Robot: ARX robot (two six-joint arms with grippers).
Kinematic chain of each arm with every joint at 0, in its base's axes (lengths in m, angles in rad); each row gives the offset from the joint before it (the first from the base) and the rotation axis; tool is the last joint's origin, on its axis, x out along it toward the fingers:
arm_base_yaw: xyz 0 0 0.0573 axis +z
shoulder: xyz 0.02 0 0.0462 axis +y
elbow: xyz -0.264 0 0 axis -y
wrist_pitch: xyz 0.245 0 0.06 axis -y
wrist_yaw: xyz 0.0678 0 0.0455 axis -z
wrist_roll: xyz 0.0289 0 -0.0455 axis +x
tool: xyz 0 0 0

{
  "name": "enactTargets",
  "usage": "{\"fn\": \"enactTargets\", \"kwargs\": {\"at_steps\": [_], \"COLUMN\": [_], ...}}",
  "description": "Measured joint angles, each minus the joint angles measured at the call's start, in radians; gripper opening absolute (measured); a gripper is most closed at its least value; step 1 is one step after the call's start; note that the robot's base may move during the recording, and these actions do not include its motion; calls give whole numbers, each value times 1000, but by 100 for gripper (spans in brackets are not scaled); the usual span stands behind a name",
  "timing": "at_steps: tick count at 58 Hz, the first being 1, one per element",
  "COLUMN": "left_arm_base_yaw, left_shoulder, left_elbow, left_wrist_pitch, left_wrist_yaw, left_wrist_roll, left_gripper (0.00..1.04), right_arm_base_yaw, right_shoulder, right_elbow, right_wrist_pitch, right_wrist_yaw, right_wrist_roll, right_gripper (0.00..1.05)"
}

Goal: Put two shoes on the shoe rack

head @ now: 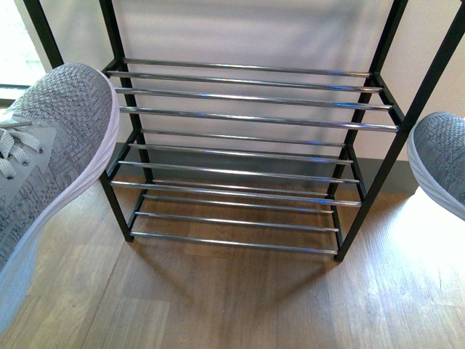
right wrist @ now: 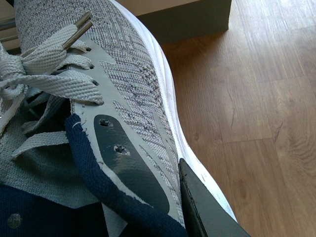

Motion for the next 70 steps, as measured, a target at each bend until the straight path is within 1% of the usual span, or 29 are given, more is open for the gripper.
{"fn": "enactTargets", "kwargs": {"at_steps": [70], "left_arm_base_yaw": [0], "left_shoulder": [0], "left_elbow": [-1], "left_wrist_pitch": [0], "left_wrist_yaw": [0], "left_wrist_roll": [0], "left_gripper": [2], "right_arm_base_yaw": [2], "right_shoulder": [-1], "right_elbow": [0], "right_wrist_pitch": [0], "right_wrist_yaw": [-10], "right_wrist_roll": [-1], "right_gripper": [1]}}
